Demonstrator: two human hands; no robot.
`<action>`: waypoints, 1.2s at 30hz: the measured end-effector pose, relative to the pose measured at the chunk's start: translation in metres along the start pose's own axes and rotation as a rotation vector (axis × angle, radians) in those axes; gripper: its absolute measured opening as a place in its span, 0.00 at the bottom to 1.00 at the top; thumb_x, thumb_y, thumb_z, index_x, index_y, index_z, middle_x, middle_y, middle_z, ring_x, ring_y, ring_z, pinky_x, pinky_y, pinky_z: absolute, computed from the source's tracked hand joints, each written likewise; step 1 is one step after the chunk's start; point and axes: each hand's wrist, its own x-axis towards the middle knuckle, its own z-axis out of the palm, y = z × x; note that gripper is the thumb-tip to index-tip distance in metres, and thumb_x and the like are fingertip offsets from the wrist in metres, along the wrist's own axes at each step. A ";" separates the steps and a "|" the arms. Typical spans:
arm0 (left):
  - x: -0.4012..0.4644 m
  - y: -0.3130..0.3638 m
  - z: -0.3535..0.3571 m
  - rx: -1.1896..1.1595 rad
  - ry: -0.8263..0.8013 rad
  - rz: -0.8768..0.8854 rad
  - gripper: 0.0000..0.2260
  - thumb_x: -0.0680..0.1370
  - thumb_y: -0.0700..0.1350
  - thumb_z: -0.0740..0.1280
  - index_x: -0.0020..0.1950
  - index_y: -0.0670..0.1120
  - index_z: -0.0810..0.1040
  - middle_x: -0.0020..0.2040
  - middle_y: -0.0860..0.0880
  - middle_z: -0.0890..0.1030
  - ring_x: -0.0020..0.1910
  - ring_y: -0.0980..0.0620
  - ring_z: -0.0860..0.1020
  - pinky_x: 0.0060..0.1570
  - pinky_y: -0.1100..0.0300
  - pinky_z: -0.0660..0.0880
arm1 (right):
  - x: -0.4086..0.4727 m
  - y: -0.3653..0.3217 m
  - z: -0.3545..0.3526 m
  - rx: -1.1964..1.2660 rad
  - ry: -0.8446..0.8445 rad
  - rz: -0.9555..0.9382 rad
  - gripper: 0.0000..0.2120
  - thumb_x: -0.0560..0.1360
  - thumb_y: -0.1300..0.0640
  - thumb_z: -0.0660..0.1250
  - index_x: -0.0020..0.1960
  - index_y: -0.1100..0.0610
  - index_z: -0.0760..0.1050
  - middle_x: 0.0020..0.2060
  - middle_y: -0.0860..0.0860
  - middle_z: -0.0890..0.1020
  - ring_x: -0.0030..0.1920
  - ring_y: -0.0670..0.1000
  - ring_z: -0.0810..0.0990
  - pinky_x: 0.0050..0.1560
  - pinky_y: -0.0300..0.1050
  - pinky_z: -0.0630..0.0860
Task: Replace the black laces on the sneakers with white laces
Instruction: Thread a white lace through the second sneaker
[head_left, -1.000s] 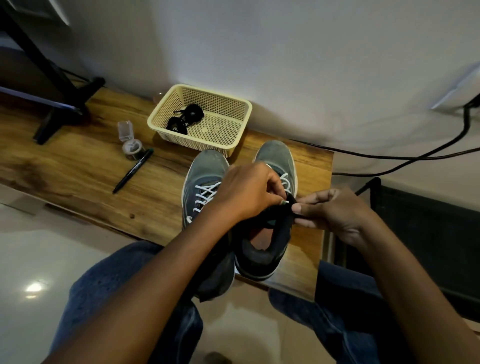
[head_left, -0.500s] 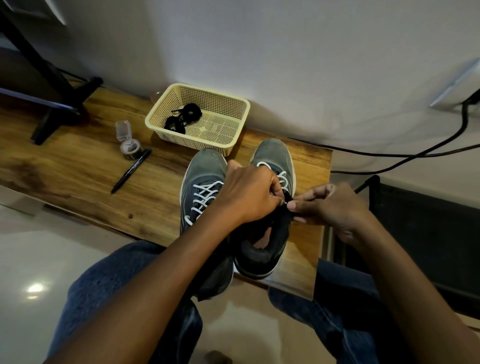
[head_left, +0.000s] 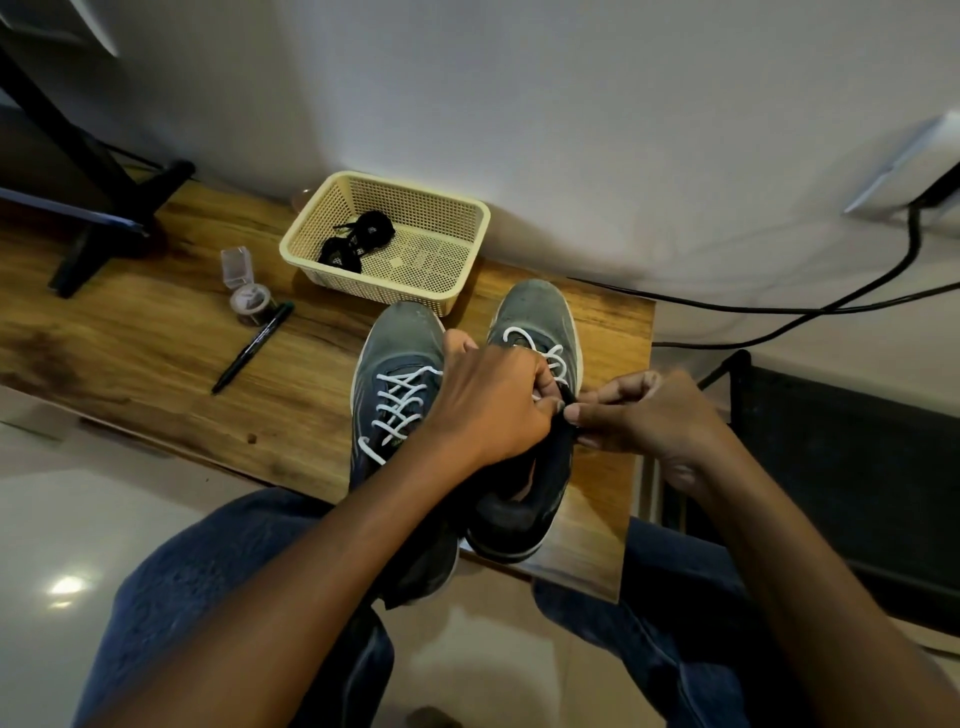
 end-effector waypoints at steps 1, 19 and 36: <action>-0.001 0.000 0.000 -0.003 0.011 0.002 0.04 0.76 0.54 0.66 0.45 0.55 0.79 0.38 0.57 0.80 0.43 0.55 0.75 0.51 0.55 0.54 | 0.000 0.000 -0.001 -0.004 0.000 -0.002 0.05 0.66 0.69 0.75 0.39 0.67 0.79 0.34 0.58 0.83 0.32 0.51 0.83 0.32 0.39 0.81; -0.002 -0.003 0.008 0.036 0.041 0.042 0.06 0.76 0.56 0.66 0.47 0.56 0.80 0.44 0.55 0.84 0.46 0.57 0.77 0.51 0.57 0.52 | 0.000 0.003 0.000 -0.092 0.003 -0.084 0.06 0.68 0.68 0.74 0.41 0.68 0.78 0.37 0.63 0.82 0.36 0.57 0.83 0.39 0.47 0.82; -0.010 0.008 0.023 0.040 0.223 -0.071 0.06 0.76 0.54 0.66 0.45 0.54 0.79 0.37 0.54 0.82 0.39 0.56 0.74 0.51 0.57 0.53 | -0.001 0.000 -0.004 -0.066 -0.046 -0.072 0.05 0.67 0.70 0.73 0.38 0.63 0.79 0.36 0.59 0.83 0.36 0.54 0.82 0.37 0.42 0.82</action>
